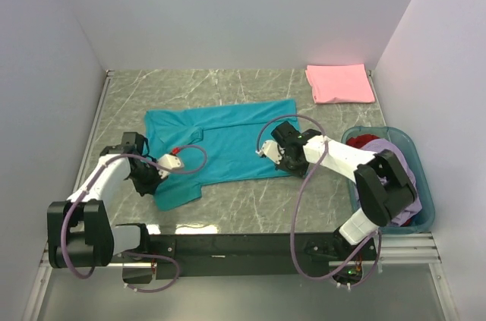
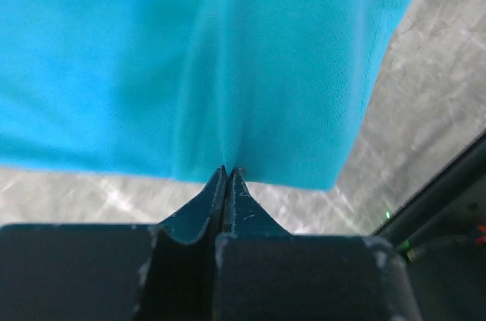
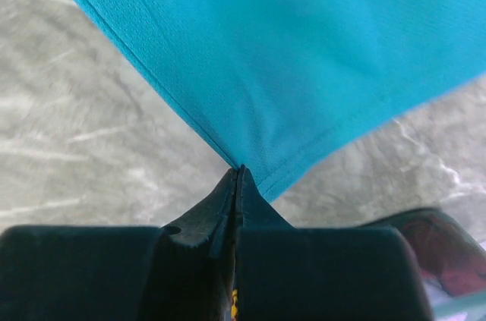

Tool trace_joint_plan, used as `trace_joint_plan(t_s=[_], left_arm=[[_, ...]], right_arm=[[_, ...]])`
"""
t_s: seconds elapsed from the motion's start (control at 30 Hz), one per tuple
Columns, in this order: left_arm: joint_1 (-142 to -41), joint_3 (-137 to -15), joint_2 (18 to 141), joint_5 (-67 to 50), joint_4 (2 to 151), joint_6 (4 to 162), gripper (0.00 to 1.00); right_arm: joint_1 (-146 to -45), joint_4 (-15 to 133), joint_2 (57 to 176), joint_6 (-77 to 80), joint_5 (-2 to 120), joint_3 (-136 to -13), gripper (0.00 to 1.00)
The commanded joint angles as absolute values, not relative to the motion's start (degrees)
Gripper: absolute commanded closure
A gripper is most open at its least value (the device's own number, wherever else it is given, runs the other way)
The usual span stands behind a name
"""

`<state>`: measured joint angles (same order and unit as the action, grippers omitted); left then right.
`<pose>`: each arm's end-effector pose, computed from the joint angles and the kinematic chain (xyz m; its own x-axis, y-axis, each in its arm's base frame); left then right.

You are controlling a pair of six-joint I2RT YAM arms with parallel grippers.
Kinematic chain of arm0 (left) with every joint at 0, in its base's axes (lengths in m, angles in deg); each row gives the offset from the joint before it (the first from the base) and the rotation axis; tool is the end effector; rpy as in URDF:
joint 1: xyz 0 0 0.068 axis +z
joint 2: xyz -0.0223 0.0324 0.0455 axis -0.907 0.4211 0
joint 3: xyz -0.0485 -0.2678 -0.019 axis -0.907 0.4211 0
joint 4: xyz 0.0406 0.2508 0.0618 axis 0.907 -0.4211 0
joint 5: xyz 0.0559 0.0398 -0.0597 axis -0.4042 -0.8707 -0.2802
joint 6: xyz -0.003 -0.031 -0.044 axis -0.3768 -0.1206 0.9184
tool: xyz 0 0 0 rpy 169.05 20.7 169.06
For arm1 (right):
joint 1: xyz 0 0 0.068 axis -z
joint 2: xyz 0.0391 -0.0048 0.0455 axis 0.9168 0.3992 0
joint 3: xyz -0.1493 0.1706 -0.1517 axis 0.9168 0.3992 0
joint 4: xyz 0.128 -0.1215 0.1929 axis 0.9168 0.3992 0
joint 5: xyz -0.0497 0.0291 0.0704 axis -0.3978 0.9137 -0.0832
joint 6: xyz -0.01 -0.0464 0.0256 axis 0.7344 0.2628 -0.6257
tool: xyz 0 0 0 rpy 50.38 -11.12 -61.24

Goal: Fold and stack the t-shirts
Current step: Fold the tshirt

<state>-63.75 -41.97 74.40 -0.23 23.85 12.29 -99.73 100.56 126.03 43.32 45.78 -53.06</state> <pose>0.1851 -0.0059 0.1759 -0.4921 0.8124 -0.3130 0.8600 0.5093 -0.0301 0.2340 0.1496 0.1712 -0.3652 -0.9247 -0.1071 -0.9062 0.3795 -0.1866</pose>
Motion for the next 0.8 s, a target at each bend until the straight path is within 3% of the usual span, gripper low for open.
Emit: trace_joint_plan(t_s=[0.0, 0.77], left_arm=[[-61.8, -48.7, 73.7, 2.9, 15.7, 9.7, 0.99], [-60.9, -72.1, 92.1, 5.1, 21.8, 19.8, 0.99]], right_arm=[[-98.6, 103.6, 121.5, 44.7, 46.8, -55.6, 1.0], [-89.3, 107.1, 136.6, 53.4, 45.9, -76.6, 1.0]])
